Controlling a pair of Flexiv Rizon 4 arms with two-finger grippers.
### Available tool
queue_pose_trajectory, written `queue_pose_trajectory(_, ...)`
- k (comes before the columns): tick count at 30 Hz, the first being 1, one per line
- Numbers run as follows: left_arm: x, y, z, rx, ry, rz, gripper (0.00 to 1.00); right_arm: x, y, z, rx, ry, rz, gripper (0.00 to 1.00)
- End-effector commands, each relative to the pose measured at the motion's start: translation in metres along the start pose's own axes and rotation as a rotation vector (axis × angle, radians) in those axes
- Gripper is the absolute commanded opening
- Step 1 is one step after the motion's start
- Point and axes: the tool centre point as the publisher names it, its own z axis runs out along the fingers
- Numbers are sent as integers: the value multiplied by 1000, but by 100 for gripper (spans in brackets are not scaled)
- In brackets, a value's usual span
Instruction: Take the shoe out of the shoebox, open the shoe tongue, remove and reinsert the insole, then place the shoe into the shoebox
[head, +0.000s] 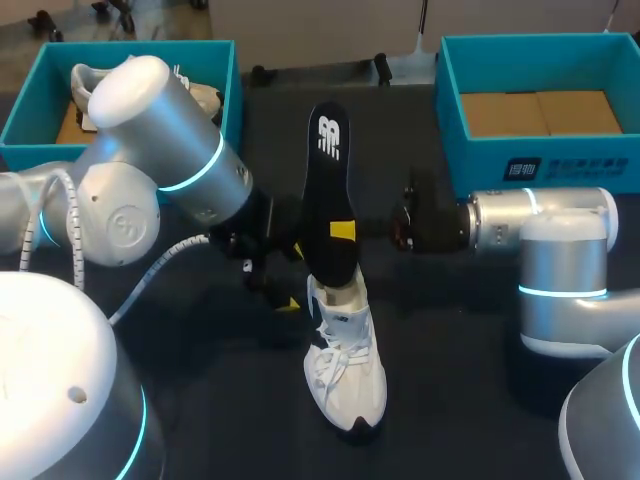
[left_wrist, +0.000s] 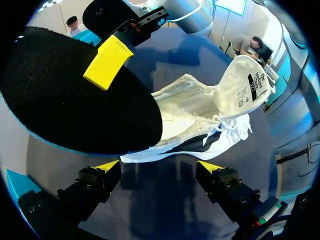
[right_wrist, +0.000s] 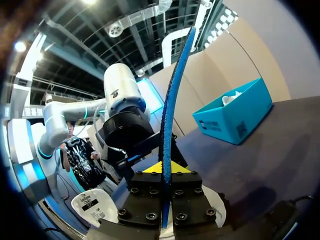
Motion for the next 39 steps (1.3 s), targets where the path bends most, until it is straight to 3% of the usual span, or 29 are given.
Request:
queue_pose_trajectory(1,0,1,0,1,1,1,100,3,0,1,16,-6,-3,0)
queue_pose_trajectory(20,0,1,0,1,1,1,100,-4,-13,-5,39,28,-25,0)
queue_pose_trajectory(39,0,1,0,1,1,1,100,4,-43,-4,67,56,-14,0)
